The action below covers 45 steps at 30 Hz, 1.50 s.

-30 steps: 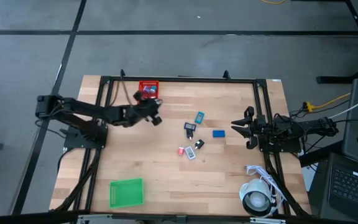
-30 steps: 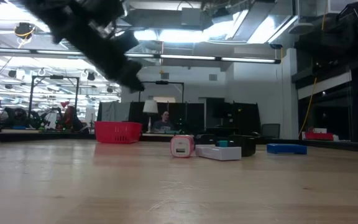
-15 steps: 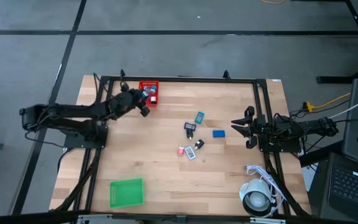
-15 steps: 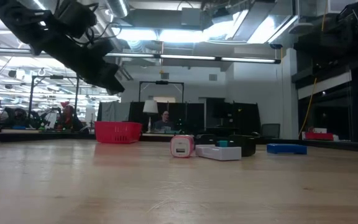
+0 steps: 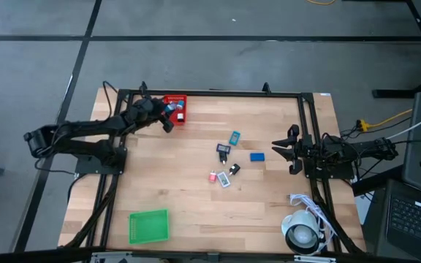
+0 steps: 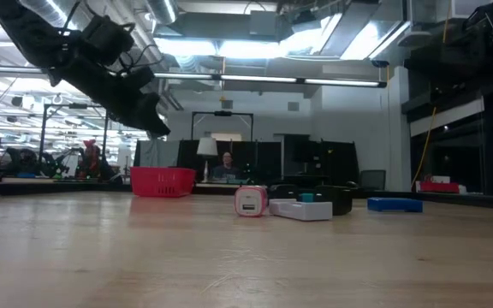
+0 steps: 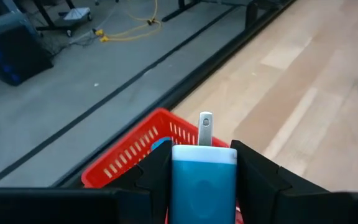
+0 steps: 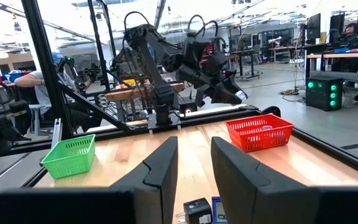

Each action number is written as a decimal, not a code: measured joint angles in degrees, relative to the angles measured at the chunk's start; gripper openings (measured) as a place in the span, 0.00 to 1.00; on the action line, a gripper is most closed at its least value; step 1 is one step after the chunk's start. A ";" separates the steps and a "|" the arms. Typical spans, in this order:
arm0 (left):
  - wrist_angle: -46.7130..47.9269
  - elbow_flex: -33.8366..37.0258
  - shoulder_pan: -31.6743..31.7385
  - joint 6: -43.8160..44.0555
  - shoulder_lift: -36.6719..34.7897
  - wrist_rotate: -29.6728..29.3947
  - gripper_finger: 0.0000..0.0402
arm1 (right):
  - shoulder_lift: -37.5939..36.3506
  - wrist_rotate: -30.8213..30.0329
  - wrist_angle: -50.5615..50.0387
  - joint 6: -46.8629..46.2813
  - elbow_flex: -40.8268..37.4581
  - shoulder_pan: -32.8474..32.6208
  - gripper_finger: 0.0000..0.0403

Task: Pick & Place Office items
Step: Put the blue charger adapter into the red bin, then put the red charger adapter into the red bin

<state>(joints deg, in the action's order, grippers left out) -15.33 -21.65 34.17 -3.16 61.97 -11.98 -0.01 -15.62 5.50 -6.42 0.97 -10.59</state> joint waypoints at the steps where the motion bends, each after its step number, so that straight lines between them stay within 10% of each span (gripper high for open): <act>1: 0.04 0.02 0.23 -0.04 0.49 0.33 0.33 | 0.00 0.00 0.00 0.00 0.00 0.02 0.25; 12: -3.75 0.04 2.08 0.63 4.75 2.78 0.34 | 0.00 0.00 0.02 0.02 0.00 0.02 0.25; 20: -4.64 0.04 2.02 0.92 4.75 1.83 0.67 | 0.00 0.00 0.02 0.02 0.00 0.01 0.26; 29: -6.73 0.04 1.11 4.50 4.75 7.14 0.66 | 0.00 0.00 0.02 0.02 0.00 0.00 0.26; 45: -4.01 -5.87 -28.00 9.97 5.98 7.08 0.63 | 0.00 -1.51 0.02 0.87 0.00 0.02 0.26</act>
<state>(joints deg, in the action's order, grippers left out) -19.34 -27.52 6.17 6.81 67.95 -4.89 -0.01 -17.12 5.52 -5.54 0.97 -10.57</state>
